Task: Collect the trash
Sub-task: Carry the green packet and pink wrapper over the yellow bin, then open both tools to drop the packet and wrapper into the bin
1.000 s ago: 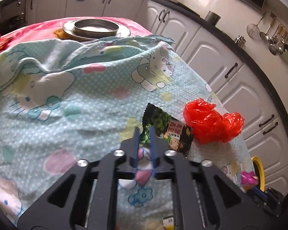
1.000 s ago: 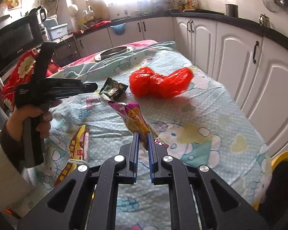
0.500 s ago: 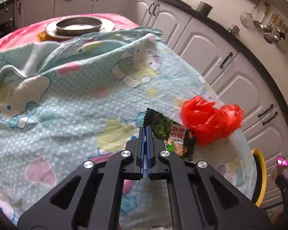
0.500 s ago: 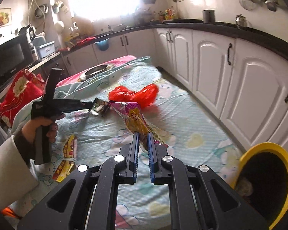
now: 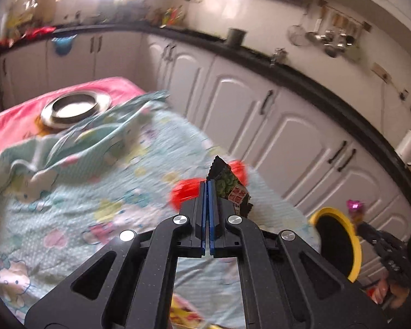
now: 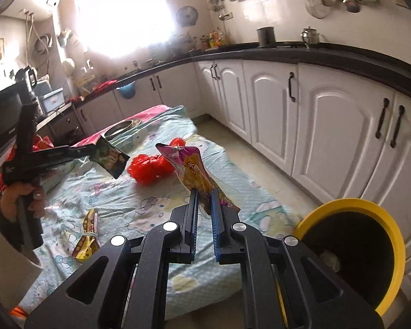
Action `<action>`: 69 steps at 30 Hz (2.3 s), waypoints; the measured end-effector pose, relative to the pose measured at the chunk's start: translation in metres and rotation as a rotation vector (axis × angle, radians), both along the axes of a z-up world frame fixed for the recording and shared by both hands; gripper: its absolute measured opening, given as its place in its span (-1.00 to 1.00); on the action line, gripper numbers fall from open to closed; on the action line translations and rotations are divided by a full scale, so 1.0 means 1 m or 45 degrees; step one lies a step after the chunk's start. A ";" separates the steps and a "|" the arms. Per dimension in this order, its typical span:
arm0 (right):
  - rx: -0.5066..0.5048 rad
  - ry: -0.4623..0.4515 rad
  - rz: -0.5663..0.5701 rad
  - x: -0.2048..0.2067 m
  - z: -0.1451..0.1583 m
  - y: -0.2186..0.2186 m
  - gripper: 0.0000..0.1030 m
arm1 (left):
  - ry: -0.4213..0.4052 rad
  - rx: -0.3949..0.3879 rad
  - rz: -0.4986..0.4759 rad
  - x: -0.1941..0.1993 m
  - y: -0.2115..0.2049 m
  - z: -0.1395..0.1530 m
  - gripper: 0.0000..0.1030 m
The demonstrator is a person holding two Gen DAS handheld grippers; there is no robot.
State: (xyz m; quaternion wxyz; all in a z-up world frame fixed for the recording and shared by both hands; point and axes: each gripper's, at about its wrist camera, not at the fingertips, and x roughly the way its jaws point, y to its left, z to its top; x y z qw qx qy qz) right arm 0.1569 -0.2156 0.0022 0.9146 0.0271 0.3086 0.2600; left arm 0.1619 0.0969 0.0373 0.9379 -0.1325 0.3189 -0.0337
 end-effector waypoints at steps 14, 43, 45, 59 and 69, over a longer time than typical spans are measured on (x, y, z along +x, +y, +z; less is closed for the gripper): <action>0.017 -0.041 -0.149 -0.019 0.004 -0.065 -0.82 | -0.088 0.089 -0.281 0.011 -0.117 0.024 -1.00; 0.039 0.071 -0.459 -0.029 -0.045 -0.186 -0.82 | 0.040 0.135 -0.604 0.022 -0.262 -0.043 -1.00; 0.039 0.097 -0.464 -0.027 -0.052 -0.189 -0.82 | 0.057 0.135 -0.623 0.022 -0.268 -0.049 -1.00; 0.076 0.273 -0.493 -0.017 -0.096 -0.209 -0.81 | 0.183 0.134 -0.737 0.024 -0.309 -0.092 -1.00; 0.109 0.283 -0.530 -0.019 -0.103 -0.220 -0.47 | 0.221 0.140 -0.713 0.028 -0.313 -0.101 -0.49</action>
